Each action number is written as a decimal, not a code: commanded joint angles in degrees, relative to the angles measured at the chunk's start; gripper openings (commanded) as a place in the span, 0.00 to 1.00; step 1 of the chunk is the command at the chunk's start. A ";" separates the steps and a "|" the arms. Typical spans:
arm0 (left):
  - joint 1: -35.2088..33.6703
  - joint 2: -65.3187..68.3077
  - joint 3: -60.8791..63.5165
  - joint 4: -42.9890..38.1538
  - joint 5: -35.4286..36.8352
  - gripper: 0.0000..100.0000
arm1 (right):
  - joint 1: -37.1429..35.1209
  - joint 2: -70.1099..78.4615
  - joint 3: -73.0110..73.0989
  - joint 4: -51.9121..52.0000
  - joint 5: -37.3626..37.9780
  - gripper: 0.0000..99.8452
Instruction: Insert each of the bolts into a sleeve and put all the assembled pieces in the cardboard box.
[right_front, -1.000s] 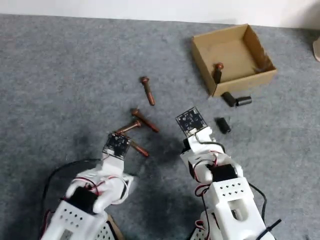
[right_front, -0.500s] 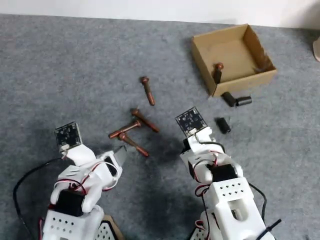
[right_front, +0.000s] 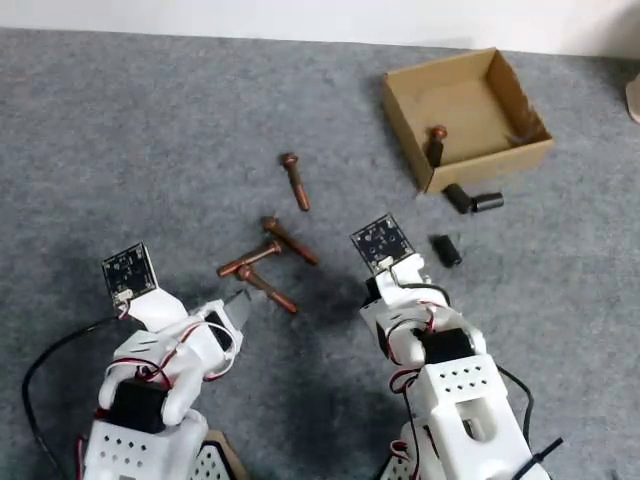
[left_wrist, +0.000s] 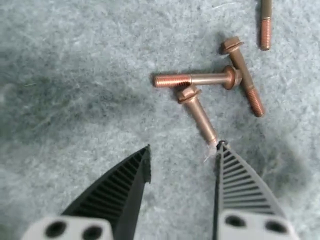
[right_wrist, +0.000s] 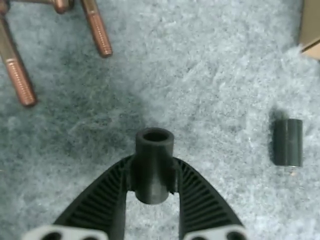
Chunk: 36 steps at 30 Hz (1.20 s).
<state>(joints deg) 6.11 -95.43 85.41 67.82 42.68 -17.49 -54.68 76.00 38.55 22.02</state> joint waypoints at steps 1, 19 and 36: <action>-0.40 7.25 -5.41 0.35 0.53 0.21 | -0.57 -1.10 -0.31 -1.01 0.70 0.00; -0.13 62.81 -35.82 -6.15 21.45 0.21 | -0.40 -1.10 -0.22 -1.01 2.46 0.00; 9.98 68.53 -35.91 -13.89 33.32 0.21 | -0.31 -1.10 -0.22 -1.01 2.55 0.00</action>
<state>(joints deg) 16.04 -26.86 52.00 54.81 72.22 -17.49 -54.68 76.00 38.55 23.87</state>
